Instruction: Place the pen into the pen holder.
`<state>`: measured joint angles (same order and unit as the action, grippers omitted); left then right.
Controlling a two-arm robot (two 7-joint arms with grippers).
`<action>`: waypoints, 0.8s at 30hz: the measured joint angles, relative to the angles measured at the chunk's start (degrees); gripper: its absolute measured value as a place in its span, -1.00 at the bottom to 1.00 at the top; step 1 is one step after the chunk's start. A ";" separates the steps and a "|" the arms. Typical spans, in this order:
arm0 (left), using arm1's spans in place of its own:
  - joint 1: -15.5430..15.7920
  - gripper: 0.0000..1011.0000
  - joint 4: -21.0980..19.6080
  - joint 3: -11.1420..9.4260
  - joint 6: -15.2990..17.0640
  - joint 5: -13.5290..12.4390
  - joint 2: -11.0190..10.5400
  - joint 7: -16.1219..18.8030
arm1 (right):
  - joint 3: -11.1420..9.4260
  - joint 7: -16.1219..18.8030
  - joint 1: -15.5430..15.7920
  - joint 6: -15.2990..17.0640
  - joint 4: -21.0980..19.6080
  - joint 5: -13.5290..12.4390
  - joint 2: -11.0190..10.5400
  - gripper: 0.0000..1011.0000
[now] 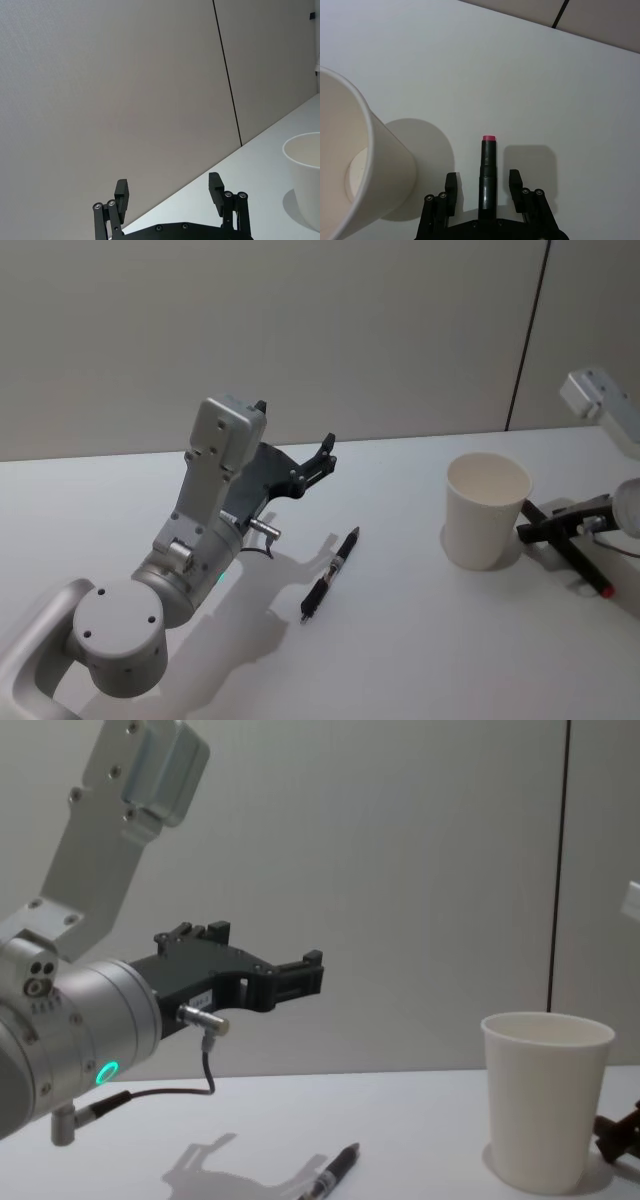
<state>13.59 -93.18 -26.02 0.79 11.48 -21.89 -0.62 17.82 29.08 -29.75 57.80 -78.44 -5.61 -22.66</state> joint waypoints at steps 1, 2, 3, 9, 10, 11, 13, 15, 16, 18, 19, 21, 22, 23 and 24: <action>0.00 0.98 0.00 0.00 0.00 0.00 0.00 0.00 | 0.00 -0.01 0.00 0.00 0.00 -0.01 0.00 0.27; 0.00 0.98 0.00 0.00 0.00 0.00 0.00 0.00 | 0.00 -0.02 0.01 0.00 0.00 -0.02 0.01 0.25; 0.00 0.98 0.00 0.00 0.00 0.00 0.00 0.00 | 0.00 -0.02 0.01 0.00 0.00 -0.03 0.01 0.23; 0.00 0.98 0.00 0.00 0.00 0.00 0.00 0.00 | 0.01 -0.07 0.03 -0.01 0.01 -0.06 0.01 0.17; 0.00 0.98 0.00 0.00 0.00 0.00 0.00 0.00 | 0.01 -0.07 0.03 -0.01 0.02 -0.07 0.01 0.14; 0.00 0.98 0.00 0.00 0.00 0.00 0.00 0.00 | 0.01 -0.08 0.04 -0.01 0.02 -0.07 0.01 0.12; 0.00 0.98 0.00 0.00 0.00 0.00 0.00 0.00 | 0.01 -0.09 0.05 -0.01 0.03 -0.07 0.01 0.12; 0.00 0.98 0.00 0.00 0.00 0.00 0.00 0.00 | 0.01 -0.10 0.05 -0.01 0.04 -0.07 0.01 0.08; 0.00 0.98 0.00 0.00 0.00 0.00 0.00 0.00 | 0.01 -0.10 0.05 -0.01 0.04 -0.07 0.00 0.07; 0.00 0.98 0.00 0.00 0.00 0.00 0.00 0.00 | 0.01 -0.11 0.05 -0.01 0.05 -0.07 0.01 0.04; 0.00 0.98 0.00 0.00 0.00 0.00 0.00 0.00 | 0.01 -0.12 0.06 -0.01 0.06 -0.07 0.00 0.03; 0.00 0.98 0.00 0.00 0.00 0.00 0.00 0.00 | 0.01 -0.13 0.06 -0.01 0.07 -0.07 0.01 0.00; 0.00 0.98 0.00 0.00 0.00 0.00 0.00 0.00 | 0.01 -0.13 0.06 -0.01 0.07 -0.07 0.00 0.00; 0.00 0.98 0.00 0.00 0.00 0.00 0.00 0.00 | 0.01 -0.14 0.05 -0.01 0.08 -0.07 0.00 -0.02; 0.00 0.98 0.00 0.00 0.00 0.00 0.00 0.00 | 0.01 -0.14 0.06 -0.01 0.08 -0.07 0.00 -0.03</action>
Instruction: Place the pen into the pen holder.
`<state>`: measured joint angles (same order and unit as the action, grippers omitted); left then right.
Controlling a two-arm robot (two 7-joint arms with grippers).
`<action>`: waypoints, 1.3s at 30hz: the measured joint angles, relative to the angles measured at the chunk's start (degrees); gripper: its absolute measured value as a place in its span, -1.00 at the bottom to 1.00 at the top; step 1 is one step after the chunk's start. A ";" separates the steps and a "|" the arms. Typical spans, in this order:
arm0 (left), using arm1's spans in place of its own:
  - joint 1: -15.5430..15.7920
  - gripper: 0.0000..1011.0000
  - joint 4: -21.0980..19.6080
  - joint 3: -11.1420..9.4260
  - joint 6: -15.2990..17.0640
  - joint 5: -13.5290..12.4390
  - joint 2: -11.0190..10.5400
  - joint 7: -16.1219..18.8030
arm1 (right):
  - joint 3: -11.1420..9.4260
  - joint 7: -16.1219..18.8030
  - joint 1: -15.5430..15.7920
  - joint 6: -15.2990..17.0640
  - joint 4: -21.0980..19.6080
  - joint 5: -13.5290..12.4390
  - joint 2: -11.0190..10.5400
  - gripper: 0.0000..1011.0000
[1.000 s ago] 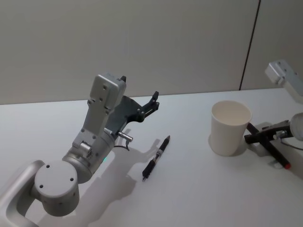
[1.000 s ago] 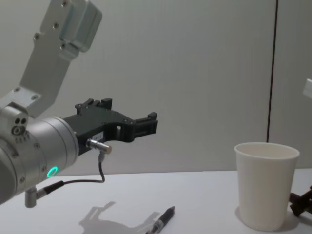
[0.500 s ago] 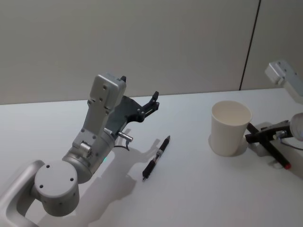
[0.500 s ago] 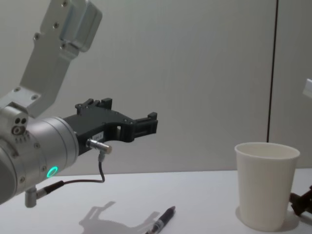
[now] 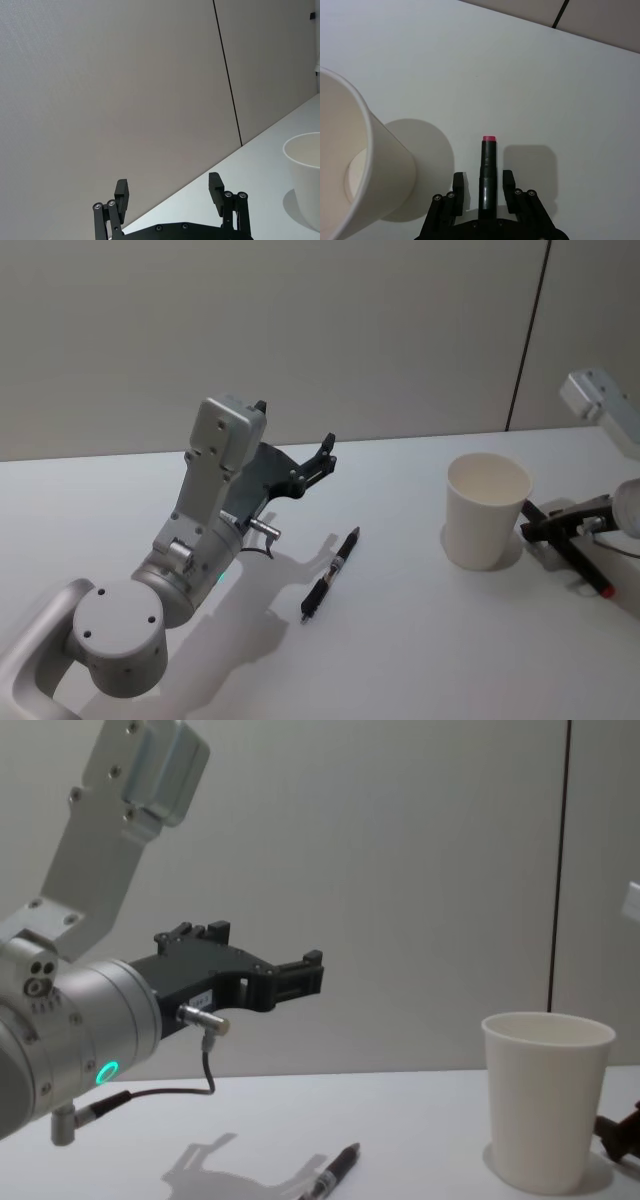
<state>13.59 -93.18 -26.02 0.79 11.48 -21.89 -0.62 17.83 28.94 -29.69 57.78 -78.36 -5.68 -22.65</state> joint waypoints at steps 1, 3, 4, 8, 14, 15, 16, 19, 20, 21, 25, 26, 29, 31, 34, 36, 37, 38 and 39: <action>0.00 0.98 0.00 0.00 0.00 0.00 0.00 0.00 | 0.00 0.00 0.00 0.00 0.01 0.00 0.00 -0.04; 0.00 0.98 0.00 0.00 0.00 0.00 0.00 0.00 | 0.01 0.00 0.00 0.00 0.02 0.00 0.00 -0.14; 0.00 0.98 0.00 0.00 0.00 0.00 0.00 0.00 | 0.00 -0.01 0.00 0.00 0.03 -0.01 0.00 -0.18; 0.00 0.98 0.00 0.00 0.00 0.00 0.00 0.00 | 0.00 -0.02 0.00 0.01 0.05 0.00 0.00 -0.33; 0.00 0.98 0.00 0.00 0.00 0.00 0.00 0.00 | -0.01 -0.03 0.00 0.03 0.06 0.01 -0.01 -0.62; 0.00 0.98 0.00 0.00 0.00 0.00 0.00 0.00 | -0.01 -0.03 0.00 0.03 0.06 0.01 0.00 -0.64; 0.00 0.98 0.00 0.00 0.00 0.00 0.00 0.00 | -0.01 -0.03 0.00 0.03 0.06 0.01 -0.01 -0.64; 0.00 0.98 0.00 0.00 0.00 0.00 0.00 0.00 | -0.01 -0.04 0.00 0.03 0.06 0.02 -0.01 -0.64; 0.00 0.98 0.00 0.00 0.00 0.00 0.00 0.00 | -0.01 -0.04 0.00 0.03 0.05 0.02 -0.01 -0.64; 0.00 0.98 0.00 0.00 0.00 0.00 0.00 0.00 | 0.00 -0.04 0.00 0.03 0.05 0.02 -0.01 -0.64; 0.00 0.98 0.00 0.00 0.00 0.00 0.00 0.00 | 0.00 -0.04 0.00 0.03 0.04 0.02 0.00 -0.64; 0.00 0.98 0.00 0.00 0.00 0.00 0.00 0.00 | 0.00 -0.04 0.00 0.03 0.04 0.02 0.00 -0.64; 0.00 0.98 0.00 0.00 0.00 0.00 0.00 0.00 | 0.01 -0.04 0.00 0.03 0.04 0.02 0.00 -0.64; 0.00 0.98 0.00 0.00 0.00 0.00 0.00 0.00 | 0.01 -0.04 0.00 0.01 0.04 0.02 0.00 -0.64; 0.00 0.98 0.00 0.00 0.00 0.00 0.00 0.00 | -0.04 -0.30 0.10 -0.24 -0.08 -0.01 -0.02 -0.64; 0.00 0.98 0.00 0.00 0.00 0.00 0.00 0.00 | -0.09 -0.59 0.23 -0.48 -0.21 -0.10 -0.03 -0.64; 0.00 0.98 0.00 0.00 0.00 0.00 0.00 0.00 | -0.19 -1.03 0.40 -0.80 -0.46 -0.25 -0.07 -0.64; 0.00 0.98 0.00 0.00 0.00 0.00 0.00 0.00 | -0.26 -1.26 0.47 -0.95 -0.57 -0.32 -0.09 -0.64; 0.00 0.98 0.00 0.00 0.00 0.00 0.00 0.00 | -0.38 -1.66 0.65 -1.25 -0.85 -0.44 -0.17 -0.64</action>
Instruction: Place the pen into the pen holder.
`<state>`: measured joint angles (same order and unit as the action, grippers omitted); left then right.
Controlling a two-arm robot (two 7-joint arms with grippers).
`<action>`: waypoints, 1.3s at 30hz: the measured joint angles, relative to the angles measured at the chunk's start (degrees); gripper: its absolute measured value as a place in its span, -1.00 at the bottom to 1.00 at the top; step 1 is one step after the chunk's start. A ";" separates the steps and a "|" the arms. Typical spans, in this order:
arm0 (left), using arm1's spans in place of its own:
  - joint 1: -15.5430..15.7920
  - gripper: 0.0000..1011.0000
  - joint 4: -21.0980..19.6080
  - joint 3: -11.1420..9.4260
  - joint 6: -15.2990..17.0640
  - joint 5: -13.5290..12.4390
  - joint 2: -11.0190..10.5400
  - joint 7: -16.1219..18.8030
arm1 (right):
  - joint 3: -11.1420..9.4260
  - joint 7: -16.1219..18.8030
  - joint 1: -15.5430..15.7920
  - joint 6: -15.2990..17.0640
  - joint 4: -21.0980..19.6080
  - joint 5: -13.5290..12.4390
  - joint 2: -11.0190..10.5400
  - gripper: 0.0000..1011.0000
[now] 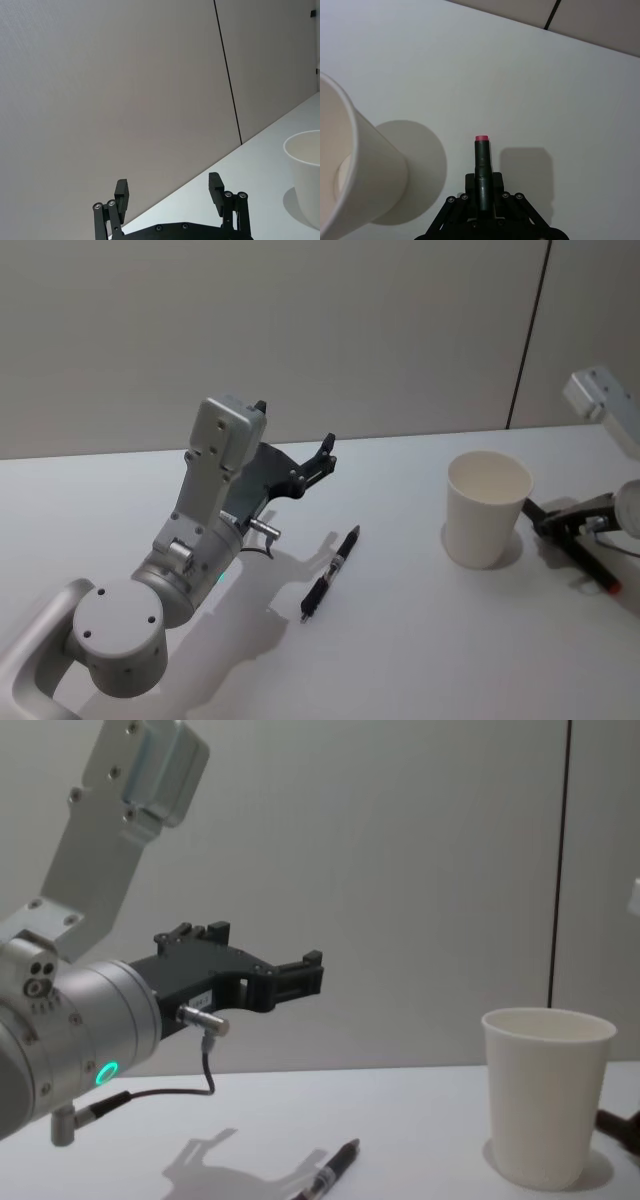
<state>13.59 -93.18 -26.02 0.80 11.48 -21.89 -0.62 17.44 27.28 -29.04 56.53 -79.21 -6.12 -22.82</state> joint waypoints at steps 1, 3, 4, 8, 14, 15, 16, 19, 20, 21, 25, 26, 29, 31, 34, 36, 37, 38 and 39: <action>0.00 0.98 0.00 0.00 0.00 0.00 0.00 0.00 | -0.08 -0.36 0.10 -0.27 -0.17 -0.12 -0.04 -0.64; 0.00 0.98 0.00 0.00 0.00 0.00 0.00 0.00 | -0.40 -1.16 0.46 -1.12 -0.97 -0.48 -0.17 -0.64; 0.00 0.98 0.00 0.00 0.00 0.00 0.00 0.00 | -0.47 -1.41 0.53 -1.40 -1.14 -0.60 -0.20 -0.64; 0.00 0.98 0.00 0.00 0.00 0.00 0.00 0.00 | -1.02 -2.83 1.20 -2.98 -2.51 -1.31 -0.46 -0.64; 0.00 0.98 0.00 0.00 0.00 0.00 0.00 0.00 | -1.98 -5.22 2.36 -5.80 -5.27 -2.53 -1.06 -0.64; 0.00 0.98 0.00 0.00 0.00 0.00 0.00 0.00 | -2.10 -5.41 2.52 -6.02 -5.62 -2.67 -1.15 -0.64; 0.00 0.98 0.00 0.00 0.00 0.00 0.00 -0.01 | -2.38 -6.04 2.87 -6.83 -6.45 -2.94 -1.33 -0.64; 0.00 0.98 0.00 0.00 0.00 0.00 0.00 0.00 | -2.73 -6.82 3.33 -7.88 -7.57 -3.33 -1.58 -0.64; 0.00 0.98 0.00 0.00 0.00 0.00 0.00 -0.01 | -2.96 -7.41 3.64 -8.75 -8.30 -3.61 -1.75 -0.64; 0.00 0.98 0.00 0.00 0.00 0.00 0.00 0.00 | -3.12 -7.67 3.84 -9.12 -8.81 -3.74 -1.87 -0.64; 0.00 0.98 0.00 0.00 0.00 0.00 0.00 0.00 | -3.66 -8.96 4.62 -11.07 -10.72 -4.37 -2.27 -0.64; 0.00 0.98 0.00 0.00 0.00 0.00 0.00 -0.01 | -3.92 -9.43 4.97 -11.83 -11.62 -4.59 -2.47 -0.64; 0.00 0.98 0.00 0.00 0.00 0.00 0.00 -0.01 | -4.40 -10.45 5.59 -13.61 -13.13 -5.00 -2.85 -0.64; 0.00 0.98 0.00 0.00 0.00 0.00 0.00 -0.01 | -4.63 -10.87 5.86 -14.50 -14.00 -5.18 -3.02 -0.64; 0.00 0.98 0.00 0.00 0.00 0.00 0.00 0.00 | -5.07 -11.73 6.42 -16.06 -15.51 -5.46 -3.37 -0.64; 0.00 0.98 0.00 0.00 0.00 0.00 0.00 -0.01 | -5.33 -12.29 6.74 -17.27 -16.35 -5.58 -3.54 -0.64; 0.00 0.98 0.00 0.00 0.00 0.00 0.00 -0.01 | -5.39 -12.49 6.84 -17.75 -16.59 -5.61 -3.58 -0.64; 0.00 0.98 0.00 0.00 0.00 0.00 0.00 0.00 | -5.43 -12.72 6.94 -18.31 -16.70 -5.64 -3.59 -0.64; 0.00 0.98 0.00 0.00 0.00 0.00 0.00 0.00 | -5.53 -12.99 7.03 -19.06 -17.04 -5.71 -3.59 -0.64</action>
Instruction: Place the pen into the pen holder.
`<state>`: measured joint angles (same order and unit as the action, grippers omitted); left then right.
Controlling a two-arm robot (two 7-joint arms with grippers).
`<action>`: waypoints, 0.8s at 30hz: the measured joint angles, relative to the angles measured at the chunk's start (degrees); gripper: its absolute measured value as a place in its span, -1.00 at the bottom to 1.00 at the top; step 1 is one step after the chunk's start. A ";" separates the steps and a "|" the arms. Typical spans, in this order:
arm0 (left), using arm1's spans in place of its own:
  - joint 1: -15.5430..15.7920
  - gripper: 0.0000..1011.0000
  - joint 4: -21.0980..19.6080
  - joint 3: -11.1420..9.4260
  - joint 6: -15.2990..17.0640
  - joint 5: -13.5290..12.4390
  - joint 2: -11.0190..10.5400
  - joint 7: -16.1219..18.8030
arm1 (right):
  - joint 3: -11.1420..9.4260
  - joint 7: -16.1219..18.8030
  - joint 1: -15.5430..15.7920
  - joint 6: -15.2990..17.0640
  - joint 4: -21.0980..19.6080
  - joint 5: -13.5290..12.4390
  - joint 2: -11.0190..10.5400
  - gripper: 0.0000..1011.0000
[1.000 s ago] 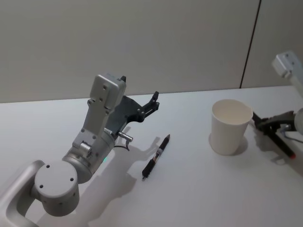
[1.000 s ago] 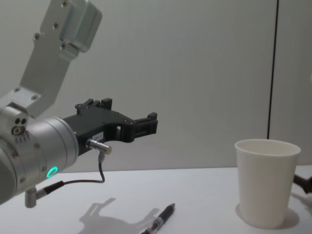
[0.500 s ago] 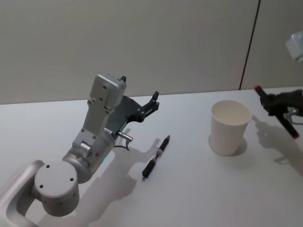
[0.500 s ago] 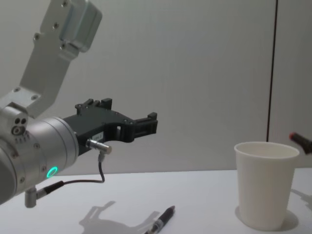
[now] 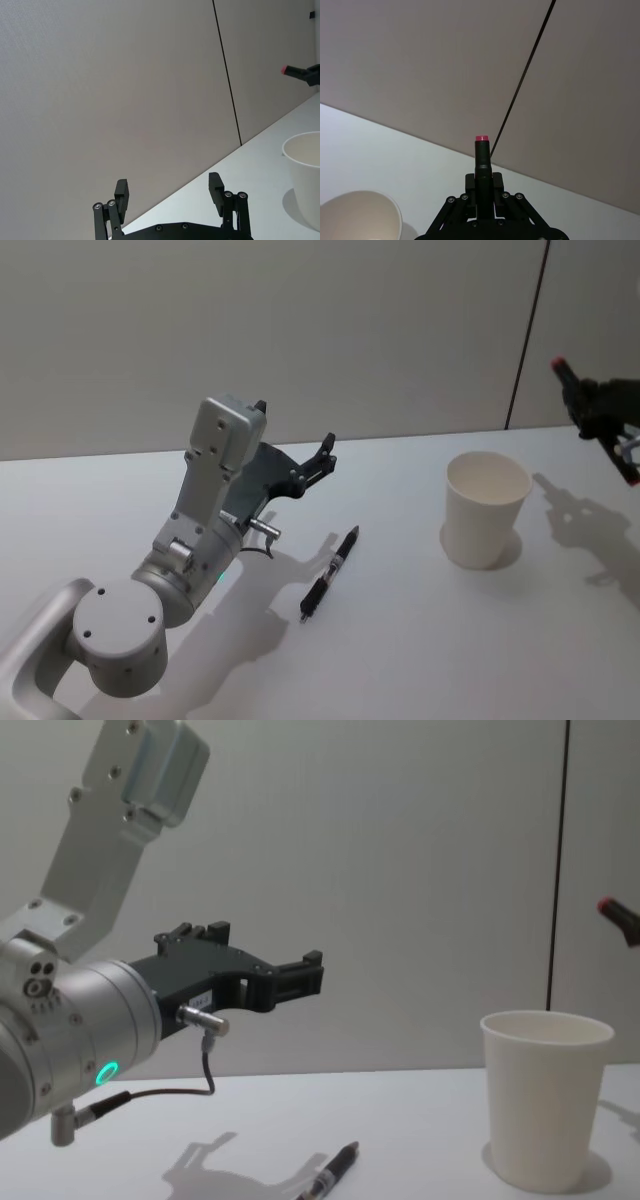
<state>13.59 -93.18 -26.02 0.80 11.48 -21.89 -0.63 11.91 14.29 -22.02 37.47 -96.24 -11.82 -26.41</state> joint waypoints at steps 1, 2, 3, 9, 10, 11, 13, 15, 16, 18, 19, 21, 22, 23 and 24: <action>0.00 0.98 0.00 0.00 0.00 0.00 0.00 0.00 | -0.02 -0.15 0.02 -0.46 -0.09 -0.05 0.06 -0.64; 0.00 0.98 0.00 0.00 0.00 0.00 0.00 0.00 | -0.03 -0.23 0.01 -0.78 -0.12 -0.10 0.10 -0.64; 0.00 0.98 0.00 0.00 0.00 0.00 0.00 0.00 | -0.04 -0.33 0.02 -1.08 -0.17 -0.19 0.20 -0.64; 0.00 0.98 0.00 0.00 0.00 0.00 0.00 0.00 | -0.13 -0.82 -0.60 -2.75 -0.40 -1.69 1.26 -0.64; 0.00 0.98 0.00 0.00 0.00 0.00 0.00 0.00 | -0.13 -0.86 -0.65 -2.99 -0.40 -1.89 1.34 -0.64; 0.00 0.98 0.00 0.00 0.00 0.00 0.00 0.00 | -0.14 -0.92 -0.71 -3.27 -0.43 -2.11 1.51 -0.64; 0.00 0.98 0.00 0.00 0.00 0.00 0.00 0.00 | -0.14 -1.06 -0.85 -4.41 -0.48 -2.84 1.93 -0.64; 0.00 0.98 0.00 0.00 0.00 0.00 0.00 0.00 | -0.11 -1.14 -0.88 -5.31 -0.49 -3.33 2.29 -0.64; 0.00 0.98 0.00 0.00 0.00 0.00 0.00 0.00 | -0.03 -1.19 -0.89 -6.26 -0.50 -3.81 2.62 -0.64; 0.00 0.98 0.00 0.00 0.00 0.00 0.00 0.00 | 0.06 -1.23 -0.88 -7.58 -0.50 -4.40 2.97 -0.64; 0.00 0.98 0.00 0.00 0.00 0.00 0.00 0.00 | 0.14 -1.25 -0.84 -8.22 -0.50 -4.67 3.19 -0.64; 0.00 0.98 0.00 0.00 0.00 0.00 0.00 0.00 | 0.42 -1.25 -0.62 -10.36 -0.50 -5.53 3.74 -0.64; 0.00 0.98 0.00 0.00 0.00 0.00 0.00 0.00 | 0.54 -1.25 -0.51 -10.97 -0.49 -5.76 3.96 -0.64; 0.00 0.98 0.00 0.00 0.00 0.00 0.00 0.00 | 0.85 -1.24 -0.24 -12.34 -0.42 -6.21 4.44 -0.64; 0.00 0.98 0.00 0.00 0.00 0.00 0.00 0.00 | 0.85 -1.24 -0.24 -12.34 -0.42 -6.21 4.44 -0.64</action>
<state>13.59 -93.18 -26.02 0.80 11.48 -21.89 -0.63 12.76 13.05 -22.25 25.14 -96.66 -18.04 -21.96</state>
